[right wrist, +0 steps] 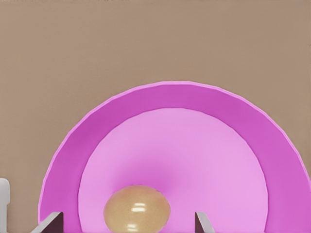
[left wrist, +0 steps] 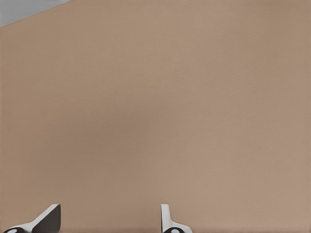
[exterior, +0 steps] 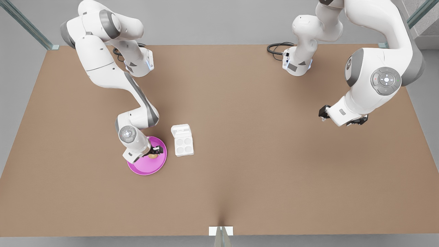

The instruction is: Pack egg into the box and close the box lid

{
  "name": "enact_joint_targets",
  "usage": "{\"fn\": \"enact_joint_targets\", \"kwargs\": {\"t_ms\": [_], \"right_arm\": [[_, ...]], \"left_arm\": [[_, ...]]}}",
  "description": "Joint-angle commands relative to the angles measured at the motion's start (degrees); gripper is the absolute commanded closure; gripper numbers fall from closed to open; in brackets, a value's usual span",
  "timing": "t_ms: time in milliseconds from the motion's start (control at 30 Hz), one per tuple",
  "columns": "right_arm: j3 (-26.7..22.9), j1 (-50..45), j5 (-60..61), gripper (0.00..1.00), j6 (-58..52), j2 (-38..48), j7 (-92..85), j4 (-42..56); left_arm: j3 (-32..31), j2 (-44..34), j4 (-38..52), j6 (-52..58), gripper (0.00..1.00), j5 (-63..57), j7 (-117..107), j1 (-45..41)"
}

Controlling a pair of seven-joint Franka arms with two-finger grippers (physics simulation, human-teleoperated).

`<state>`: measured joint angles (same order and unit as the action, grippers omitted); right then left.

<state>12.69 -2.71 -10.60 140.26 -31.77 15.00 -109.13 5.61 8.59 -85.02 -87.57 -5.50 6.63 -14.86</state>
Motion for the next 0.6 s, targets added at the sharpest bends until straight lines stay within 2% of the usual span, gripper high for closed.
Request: {"fn": "enact_joint_targets", "kwargs": {"t_ms": [0, 233, 567], "right_arm": [[-0.04, 0.07, 0.14, 0.0, 0.28, -0.05, 1.44, 0.06], [-0.13, 0.25, 0.06, 0.0, 3.09, -3.48, 1.26, 1.29], [-0.39, 0.95, -0.03, 0.0, 3.36, -4.09, 1.26, 0.41]], "left_arm": [[0.02, -0.06, 0.03, 0.03, 0.0, -0.03, 0.05, 0.0], [0.02, -0.06, 0.03, 0.03, 0.0, -0.03, 0.05, 0.0], [0.02, -0.06, 0.03, 0.03, 0.0, -0.03, 0.05, 0.0]]}}
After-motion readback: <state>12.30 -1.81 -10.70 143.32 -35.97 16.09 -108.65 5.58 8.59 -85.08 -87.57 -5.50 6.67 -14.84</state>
